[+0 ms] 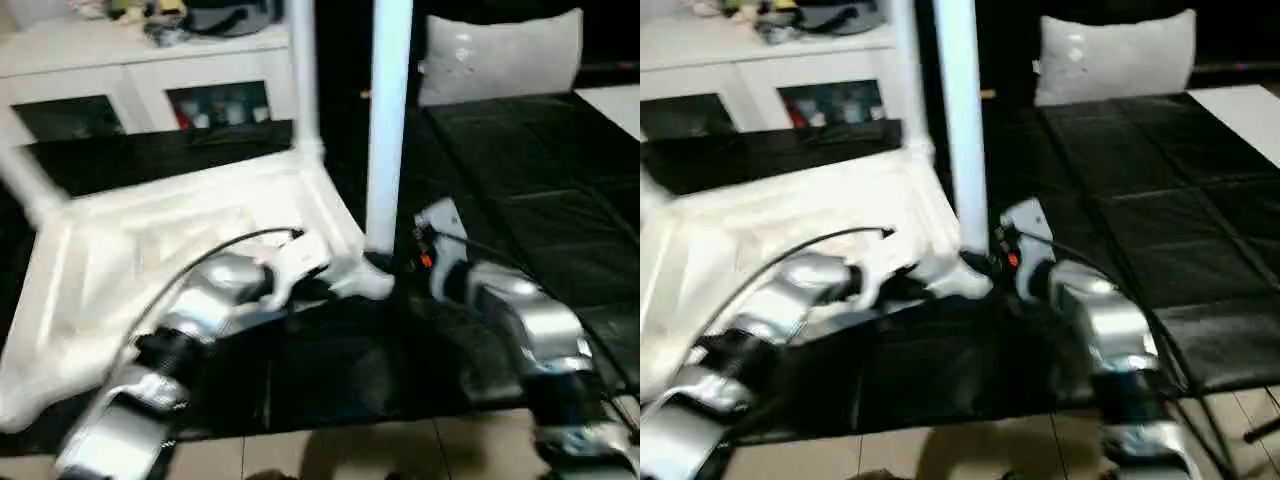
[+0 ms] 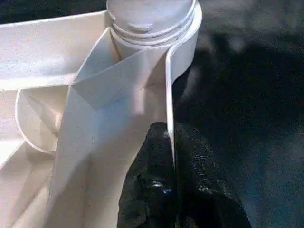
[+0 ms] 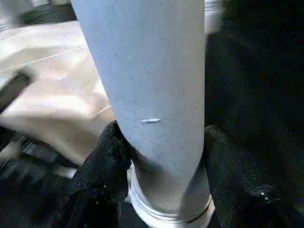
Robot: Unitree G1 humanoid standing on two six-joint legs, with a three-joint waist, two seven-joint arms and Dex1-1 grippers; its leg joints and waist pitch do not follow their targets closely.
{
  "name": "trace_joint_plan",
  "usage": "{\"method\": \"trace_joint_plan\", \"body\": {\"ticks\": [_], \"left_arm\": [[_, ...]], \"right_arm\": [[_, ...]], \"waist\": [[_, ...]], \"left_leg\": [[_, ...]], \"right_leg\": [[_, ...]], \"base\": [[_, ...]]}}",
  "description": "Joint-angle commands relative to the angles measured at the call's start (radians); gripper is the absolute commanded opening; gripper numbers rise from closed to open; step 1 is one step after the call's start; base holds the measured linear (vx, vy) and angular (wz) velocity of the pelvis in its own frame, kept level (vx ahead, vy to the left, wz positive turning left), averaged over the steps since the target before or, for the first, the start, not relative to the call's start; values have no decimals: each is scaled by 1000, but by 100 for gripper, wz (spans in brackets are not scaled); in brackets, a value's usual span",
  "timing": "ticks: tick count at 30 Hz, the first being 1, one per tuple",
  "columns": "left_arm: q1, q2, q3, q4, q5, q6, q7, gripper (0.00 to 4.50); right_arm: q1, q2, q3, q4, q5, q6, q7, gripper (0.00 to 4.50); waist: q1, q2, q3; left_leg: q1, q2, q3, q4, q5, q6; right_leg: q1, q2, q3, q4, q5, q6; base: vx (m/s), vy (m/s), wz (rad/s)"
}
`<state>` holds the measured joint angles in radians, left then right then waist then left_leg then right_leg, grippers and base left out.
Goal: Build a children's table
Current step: Rotate leg to tighten
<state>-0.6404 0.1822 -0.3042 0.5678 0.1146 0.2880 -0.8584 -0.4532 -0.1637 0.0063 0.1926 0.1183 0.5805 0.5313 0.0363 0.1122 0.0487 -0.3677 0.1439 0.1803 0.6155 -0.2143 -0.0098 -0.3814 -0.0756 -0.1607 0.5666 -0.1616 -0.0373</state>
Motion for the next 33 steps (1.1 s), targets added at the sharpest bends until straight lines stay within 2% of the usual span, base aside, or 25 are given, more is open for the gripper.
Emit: {"method": "trace_joint_plan", "body": {"ticks": [1,2,3,4,7,12,15,17,19,20,21,23,24,25,26,27,29,31,32,33], "left_arm": [[-50,-60,4,-19,-6,-5,68,0],[-52,-74,8,-19,7,8,94,0],[-53,-79,9,-20,11,12,101,0],[-51,-84,9,-27,13,23,109,0],[-46,-76,2,-37,11,27,97,0],[-31,-37,-12,-55,10,5,44,0],[-25,6,-21,-46,15,-48,-6,0],[-24,21,-23,-42,15,-62,-23,0],[-20,47,-33,-40,13,-89,-68,0],[-8,96,-49,-38,3,-145,-158,0],[-4,113,-54,-37,0,-162,-188,0],[-1,141,-65,-33,-2,-190,-238,0],[-1,166,-76,-24,-4,-232,-281,0],[-1,166,-76,-24,-4,-232,-281,0],[2,191,-85,-22,-13,-279,-335,0],[6,211,-90,-27,-29,-320,-392,0],[6,223,-94,-28,-37,-342,-423,0],[4,229,-98,-26,-37,-344,-433,0],[4,233,-101,-25,-36,-352,-440,0],[3,242,-107,-23,-34,-369,-454,0]], "right_arm": [[-5,81,73,44,19,21,-23,199],[-9,98,73,56,9,-3,-48,253],[-11,102,76,61,4,-22,-53,266],[-9,112,74,57,5,-41,-49,266],[-5,110,69,46,13,-52,-37,304],[6,74,59,32,29,-94,17,342],[30,-14,102,2,26,-107,140,368],[35,-39,102,-4,28,-110,168,394],[35,-69,91,-6,36,-114,201,400],[36,-139,86,-6,42,-150,295,407],[39,-165,90,-10,46,-176,343,416],[40,-198,85,-8,70,-205,416,445],[36,-221,76,1,92,-221,464,448],[36,-221,76,1,92,-221,464,448],[29,-251,85,18,87,-245,503,448],[21,-278,94,38,86,-262,554,448],[16,-290,99,52,91,-282,593,448],[13,-298,103,61,94,-301,614,448],[12,-301,106,63,98,-297,627,448],[9,-308,113,68,106,-292,655,448]], "waist": [[4,-14,-69],[5,-13,-70],[5,-12,-70],[6,-12,-70],[5,-10,-70],[5,-10,-70],[11,-9,-73],[13,-8,-74],[15,-8,-73],[18,-7,-72],[19,-8,-72],[26,-2,-72],[31,-6,-70],[31,-6,-70],[39,-5,-73],[45,-9,-74],[59,-9,-77],[66,-8,-77],[70,-9,-77],[71,-18,-77]], "left_leg": [[2,86,-55,-71,-168,53],[2,87,-55,-71,-155,62],[4,89,-55,-71,-152,63],[3,92,-57,-72,-152,68],[4,99,-59,-76,-162,73],[4,98,-57,-75,-171,70],[2,101,-57,-73,-144,91],[2,104,-57,-73,-137,97],[1,103,-57,-73,-145,97],[0,99,-55,-72,-159,96],[0,99,-54,-72,-162,97],[5,104,-53,-72,-169,102],[5,106,-53,-74,-180,102],[5,106,-53,-74,-180,102],[9,109,-54,-74,-180,97],[11,112,-53,-74,-170,94],[11,113,-51,-71,-155,91],[8,113,-49,-70,-149,92],[7,114,-50,-70,-143,94],[6,112,-49,-70,-140,98]], "right_leg": [[52,-117,72,-89,-371,-65],[52,-115,71,-89,-361,-64],[49,-115,72,-89,-358,-63],[52,-115,72,-87,-347,-63],[52,-116,75,-81,-315,-75],[53,-120,78,-79,-307,-86],[56,-118,80,-70,-247,-90],[55,-117,80,-65,-215,-105],[56,-119,81,-65,-218,-113],[58,-120,79,-69,-244,-107],[59,-118,79,-69,-252,-102],[52,-115,79,-70,-262,-96],[52,-115,79,-72,-273,-96],[52,-115,79,-72,-273,-96],[48,-116,80,-69,-272,-101],[48,-116,82,-66,-255,-105],[47,-119,84,-59,-231,-119],[48,-120,84,-55,-215,-131],[48,-120,85,-55,-210,-133],[49,-120,84,-56,-214,-131]], "base": [[0,0,0],[0,0,0],[0,0,0],[0,0,0],[0,0,0],[0,0,0],[0,0,0],[0,0,0],[0,0,0],[0,0,0],[0,0,0],[0,0,0],[0,0,0],[0,0,0],[0,0,0],[0,0,0],[0,0,0],[0,0,0],[0,0,0],[0,0,0]]}}
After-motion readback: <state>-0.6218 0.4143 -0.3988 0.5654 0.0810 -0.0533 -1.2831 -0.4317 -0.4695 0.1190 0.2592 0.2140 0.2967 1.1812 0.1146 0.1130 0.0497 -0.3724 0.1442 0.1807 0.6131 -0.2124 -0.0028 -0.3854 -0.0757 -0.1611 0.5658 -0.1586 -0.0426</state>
